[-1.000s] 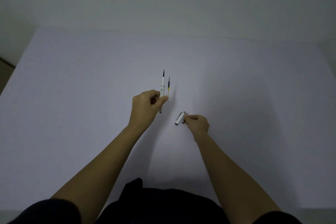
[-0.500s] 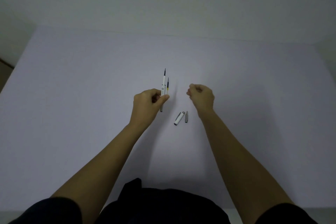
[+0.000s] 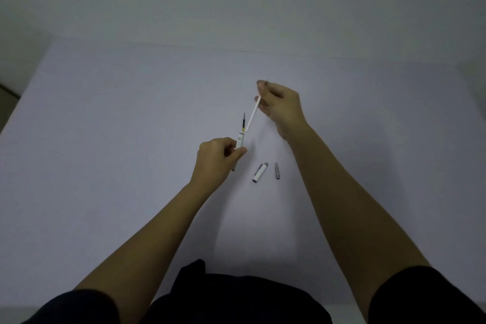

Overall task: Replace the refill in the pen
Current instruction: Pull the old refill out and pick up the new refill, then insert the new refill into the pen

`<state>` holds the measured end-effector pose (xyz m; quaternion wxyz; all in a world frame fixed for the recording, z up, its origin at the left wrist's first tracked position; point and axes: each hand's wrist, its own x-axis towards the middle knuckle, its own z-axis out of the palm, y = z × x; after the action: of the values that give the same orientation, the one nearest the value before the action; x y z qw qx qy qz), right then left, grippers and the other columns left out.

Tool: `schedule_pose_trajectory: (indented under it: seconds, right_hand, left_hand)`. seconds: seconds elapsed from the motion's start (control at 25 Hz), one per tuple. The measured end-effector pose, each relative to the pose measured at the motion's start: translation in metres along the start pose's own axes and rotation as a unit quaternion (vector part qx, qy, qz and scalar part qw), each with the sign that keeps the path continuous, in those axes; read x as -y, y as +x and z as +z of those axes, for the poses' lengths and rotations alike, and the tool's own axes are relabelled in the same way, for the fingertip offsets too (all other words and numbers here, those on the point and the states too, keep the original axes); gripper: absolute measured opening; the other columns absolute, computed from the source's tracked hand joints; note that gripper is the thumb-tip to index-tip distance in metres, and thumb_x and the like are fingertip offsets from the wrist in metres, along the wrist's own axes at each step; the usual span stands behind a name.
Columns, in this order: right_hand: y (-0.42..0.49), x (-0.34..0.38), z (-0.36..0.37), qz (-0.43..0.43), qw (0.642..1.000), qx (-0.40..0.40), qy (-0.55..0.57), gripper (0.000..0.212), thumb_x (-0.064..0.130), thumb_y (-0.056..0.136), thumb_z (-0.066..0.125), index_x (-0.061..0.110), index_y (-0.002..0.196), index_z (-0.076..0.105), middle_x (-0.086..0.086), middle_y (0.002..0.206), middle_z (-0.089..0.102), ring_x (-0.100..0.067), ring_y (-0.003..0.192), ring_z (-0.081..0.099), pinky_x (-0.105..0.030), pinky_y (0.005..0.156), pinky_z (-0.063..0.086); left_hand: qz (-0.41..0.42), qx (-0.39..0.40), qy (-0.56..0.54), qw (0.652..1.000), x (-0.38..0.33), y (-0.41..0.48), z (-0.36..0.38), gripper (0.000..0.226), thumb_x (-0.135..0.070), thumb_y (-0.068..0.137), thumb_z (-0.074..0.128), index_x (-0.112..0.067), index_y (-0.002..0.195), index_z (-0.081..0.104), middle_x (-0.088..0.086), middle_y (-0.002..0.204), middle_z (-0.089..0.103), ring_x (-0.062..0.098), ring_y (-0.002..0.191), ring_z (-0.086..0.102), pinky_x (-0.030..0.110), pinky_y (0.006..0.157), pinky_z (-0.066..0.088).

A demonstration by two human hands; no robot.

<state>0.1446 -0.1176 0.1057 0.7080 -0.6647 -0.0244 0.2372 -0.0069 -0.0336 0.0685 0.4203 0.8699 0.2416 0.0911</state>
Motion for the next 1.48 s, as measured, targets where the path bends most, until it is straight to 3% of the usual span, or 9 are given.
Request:
schedule_pose_trajectory:
  seconds: [0.12, 0.24, 0.44, 0.68, 0.84, 1.0, 1.16, 1.32, 1.48]
  right_hand:
    - [0.023, -0.005, -0.010, -0.001, 0.996, -0.079, 0.029, 0.021, 0.012, 0.085, 0.065, 0.001, 0.103, 0.064, -0.003, 0.079, 0.063, -0.011, 0.068, 0.064, -0.018, 0.063, 0.056]
    - [0.035, -0.034, -0.015, 0.027, 0.992, -0.100, -0.067, 0.014, 0.014, 0.081, 0.070, 0.008, 0.091, 0.063, -0.005, 0.078, 0.063, -0.017, 0.072, 0.063, -0.023, 0.061, 0.055]
    - [0.053, -0.082, -0.010, 0.073, 0.970, -0.122, -0.197, 0.021, 0.016, 0.079, 0.071, 0.000, 0.092, 0.066, -0.012, 0.084, 0.066, -0.023, 0.074, 0.064, -0.040, 0.076, 0.059]
    - [0.070, -0.104, -0.006, 0.041, 0.920, -0.101, -0.377, 0.020, 0.017, 0.082, 0.069, -0.001, 0.092, 0.067, -0.018, 0.096, 0.071, -0.028, 0.088, 0.066, -0.022, 0.069, 0.041]
    - [0.073, -0.106, -0.004, 0.033, 0.913, -0.103, -0.392, 0.021, 0.015, 0.083, 0.068, -0.002, 0.095, 0.066, -0.019, 0.097, 0.070, -0.029, 0.091, 0.065, -0.021, 0.070, 0.041]
    - [0.075, -0.103, -0.002, 0.024, 0.915, -0.115, -0.386, 0.022, 0.018, 0.084, 0.067, -0.001, 0.094, 0.065, -0.018, 0.096, 0.071, -0.028, 0.090, 0.065, -0.023, 0.070, 0.042]
    - [0.075, -0.100, 0.011, 0.008, 0.914, -0.095, -0.395, 0.021, 0.019, 0.086, 0.065, 0.000, 0.095, 0.065, -0.017, 0.096, 0.070, -0.027, 0.089, 0.065, -0.024, 0.071, 0.044]
    - [0.070, -0.104, 0.029, 0.030, 0.899, -0.081, -0.430, 0.022, 0.018, 0.083, 0.067, 0.001, 0.098, 0.064, -0.015, 0.100, 0.070, -0.027, 0.093, 0.066, -0.025, 0.074, 0.044]
    - [0.068, -0.110, 0.039, 0.066, 0.888, -0.092, -0.446, 0.021, 0.011, 0.083, 0.066, 0.001, 0.101, 0.062, -0.016, 0.105, 0.070, -0.027, 0.096, 0.065, -0.022, 0.069, 0.040]
  left_hand:
    - [-0.013, -0.007, -0.002, 1.000, 0.005, 0.004, -0.003, 0.026, -0.030, 0.081, 0.067, -0.006, 0.072, 0.066, -0.005, 0.049, 0.052, 0.006, 0.045, 0.043, 0.009, 0.046, 0.035]
    - [-0.022, -0.012, -0.003, 1.000, 0.006, 0.017, -0.006, 0.027, -0.030, 0.081, 0.066, -0.004, 0.072, 0.066, 0.008, 0.055, 0.061, 0.009, 0.047, 0.046, 0.015, 0.049, 0.037]
    - [-0.032, -0.021, -0.004, 0.999, 0.008, 0.045, -0.007, 0.026, -0.031, 0.081, 0.066, -0.006, 0.074, 0.067, 0.007, 0.060, 0.065, 0.012, 0.051, 0.052, 0.019, 0.052, 0.039]
    - [-0.047, -0.027, 0.006, 0.999, 0.017, 0.067, -0.004, 0.028, -0.032, 0.082, 0.065, -0.005, 0.072, 0.067, 0.010, 0.062, 0.067, 0.018, 0.056, 0.057, 0.018, 0.053, 0.039]
    - [-0.053, -0.022, 0.004, 0.998, 0.023, 0.073, -0.001, 0.029, -0.031, 0.082, 0.065, -0.004, 0.071, 0.066, 0.010, 0.061, 0.067, 0.020, 0.056, 0.058, 0.018, 0.053, 0.040]
    - [-0.061, -0.017, 0.007, 0.998, 0.029, 0.071, 0.001, 0.028, -0.032, 0.082, 0.065, -0.006, 0.071, 0.067, 0.007, 0.060, 0.066, 0.011, 0.052, 0.054, 0.007, 0.049, 0.036]
    - [-0.063, -0.022, 0.003, 0.998, 0.031, 0.068, -0.002, 0.027, -0.031, 0.082, 0.065, -0.006, 0.073, 0.067, 0.008, 0.061, 0.066, 0.012, 0.052, 0.054, 0.015, 0.052, 0.038]
    - [-0.069, -0.026, 0.001, 0.997, 0.034, 0.068, -0.006, 0.026, -0.031, 0.082, 0.066, -0.007, 0.072, 0.067, 0.008, 0.061, 0.066, 0.008, 0.050, 0.051, 0.015, 0.051, 0.037]
    - [-0.073, -0.030, 0.004, 0.997, 0.038, 0.067, -0.011, 0.027, -0.031, 0.082, 0.066, -0.006, 0.074, 0.068, 0.009, 0.063, 0.068, 0.015, 0.054, 0.057, 0.009, 0.050, 0.037]
